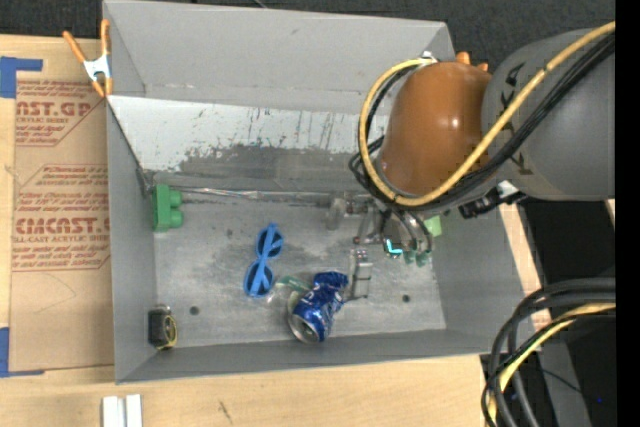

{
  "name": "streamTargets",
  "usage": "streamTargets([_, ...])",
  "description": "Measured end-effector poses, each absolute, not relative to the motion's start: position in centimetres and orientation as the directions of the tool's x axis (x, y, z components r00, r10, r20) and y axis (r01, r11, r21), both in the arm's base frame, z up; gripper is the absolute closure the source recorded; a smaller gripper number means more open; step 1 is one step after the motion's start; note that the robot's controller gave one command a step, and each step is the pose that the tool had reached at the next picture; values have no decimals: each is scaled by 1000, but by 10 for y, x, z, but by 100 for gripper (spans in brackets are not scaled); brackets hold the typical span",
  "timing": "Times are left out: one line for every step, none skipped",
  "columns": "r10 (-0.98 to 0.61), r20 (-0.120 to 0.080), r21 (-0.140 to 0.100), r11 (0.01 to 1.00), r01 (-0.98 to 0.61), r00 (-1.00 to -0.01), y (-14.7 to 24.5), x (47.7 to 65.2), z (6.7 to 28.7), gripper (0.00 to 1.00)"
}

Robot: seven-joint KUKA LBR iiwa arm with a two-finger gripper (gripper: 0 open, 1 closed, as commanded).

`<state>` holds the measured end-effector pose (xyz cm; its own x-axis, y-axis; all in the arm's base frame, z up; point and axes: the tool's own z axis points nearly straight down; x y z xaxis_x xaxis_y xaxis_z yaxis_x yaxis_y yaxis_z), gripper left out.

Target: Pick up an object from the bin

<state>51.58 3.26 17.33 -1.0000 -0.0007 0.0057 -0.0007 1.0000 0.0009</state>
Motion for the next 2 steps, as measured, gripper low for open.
streamTargets([100,9,0,995,100,-995,39,519,81,0])
streamTargets([98,6,1,995,98,-995,39,521,87,100])
